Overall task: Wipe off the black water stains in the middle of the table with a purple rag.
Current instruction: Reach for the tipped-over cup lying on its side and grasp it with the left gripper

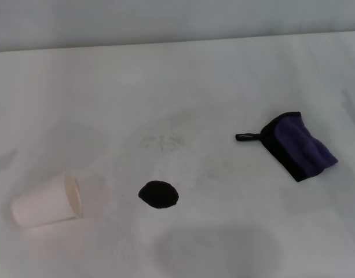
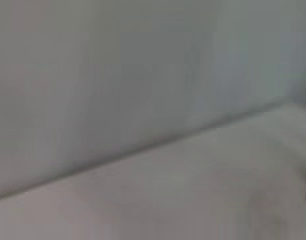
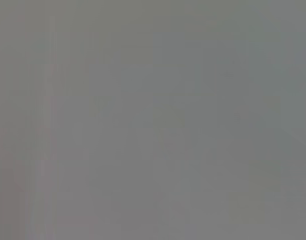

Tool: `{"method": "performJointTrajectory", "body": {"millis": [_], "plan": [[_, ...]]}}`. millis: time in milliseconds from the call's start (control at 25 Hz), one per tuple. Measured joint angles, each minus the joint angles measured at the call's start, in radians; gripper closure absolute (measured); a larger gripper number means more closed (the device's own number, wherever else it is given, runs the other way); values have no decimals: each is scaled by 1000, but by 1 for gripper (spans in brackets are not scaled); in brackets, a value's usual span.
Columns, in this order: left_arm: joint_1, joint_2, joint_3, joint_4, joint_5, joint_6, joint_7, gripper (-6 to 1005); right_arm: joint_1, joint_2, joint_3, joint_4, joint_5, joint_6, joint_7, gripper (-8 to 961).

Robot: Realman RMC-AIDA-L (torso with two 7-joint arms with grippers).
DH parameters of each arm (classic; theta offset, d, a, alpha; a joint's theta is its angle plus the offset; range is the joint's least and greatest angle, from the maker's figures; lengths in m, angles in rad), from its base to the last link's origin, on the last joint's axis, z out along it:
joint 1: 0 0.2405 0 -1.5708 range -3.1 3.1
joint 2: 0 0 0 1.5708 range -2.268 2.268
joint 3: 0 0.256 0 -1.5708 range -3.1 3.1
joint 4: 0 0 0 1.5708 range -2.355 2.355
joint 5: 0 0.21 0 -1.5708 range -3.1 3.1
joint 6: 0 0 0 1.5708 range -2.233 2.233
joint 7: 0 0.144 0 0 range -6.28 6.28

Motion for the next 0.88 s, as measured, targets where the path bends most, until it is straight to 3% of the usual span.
{"method": "performJointTrajectory", "body": {"millis": [240, 360, 640, 880], "plan": [[-85, -89, -12, 249, 267, -88, -25, 123, 1, 0, 4, 0, 5, -1, -2, 77], [-125, -119, 20, 308, 338, -135, -32, 123, 1, 0, 5, 0, 5, -2, -2, 77], [-167, -181, 170, 380, 493, -178, -39, 123, 1, 1, 2, 0, 0, 2, -2, 78], [-169, -205, 267, 383, 550, -188, -32, 123, 0, 2, 2, 0, -1, 4, -2, 78]]}}
